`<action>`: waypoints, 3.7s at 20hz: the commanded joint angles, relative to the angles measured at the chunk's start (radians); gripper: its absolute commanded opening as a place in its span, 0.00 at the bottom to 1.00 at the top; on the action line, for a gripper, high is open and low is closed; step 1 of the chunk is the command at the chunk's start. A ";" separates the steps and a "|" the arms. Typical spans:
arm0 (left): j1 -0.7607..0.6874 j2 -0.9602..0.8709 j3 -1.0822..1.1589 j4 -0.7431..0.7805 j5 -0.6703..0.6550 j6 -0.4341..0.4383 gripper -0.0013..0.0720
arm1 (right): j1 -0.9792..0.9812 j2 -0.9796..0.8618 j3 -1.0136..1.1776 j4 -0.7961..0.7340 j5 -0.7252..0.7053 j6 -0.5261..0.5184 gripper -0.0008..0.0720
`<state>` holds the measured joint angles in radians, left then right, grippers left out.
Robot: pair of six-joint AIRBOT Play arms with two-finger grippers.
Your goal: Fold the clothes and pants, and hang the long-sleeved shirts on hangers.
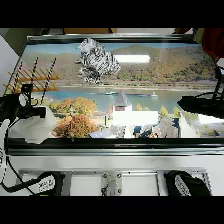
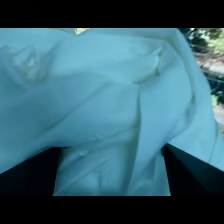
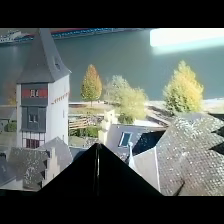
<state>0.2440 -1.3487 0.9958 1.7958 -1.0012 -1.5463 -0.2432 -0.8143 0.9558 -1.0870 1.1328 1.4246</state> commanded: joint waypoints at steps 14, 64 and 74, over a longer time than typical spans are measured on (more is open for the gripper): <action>-0.616 0.406 0.105 -0.430 0.024 -0.011 0.03 | 0.001 -0.001 0.000 0.047 0.000 0.000 0.04; -0.469 0.043 0.727 -0.804 -0.085 0.106 0.03 | 0.245 -0.269 0.320 -0.046 -0.037 -0.049 0.03; -0.684 0.438 0.929 -0.729 0.223 0.155 0.03 | 0.245 0.063 0.906 0.002 -0.063 0.047 0.03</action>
<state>-0.3840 -1.0084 1.9697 1.0107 -0.9279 -1.4090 0.0010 -0.8146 1.7844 -1.0855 1.0950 1.4239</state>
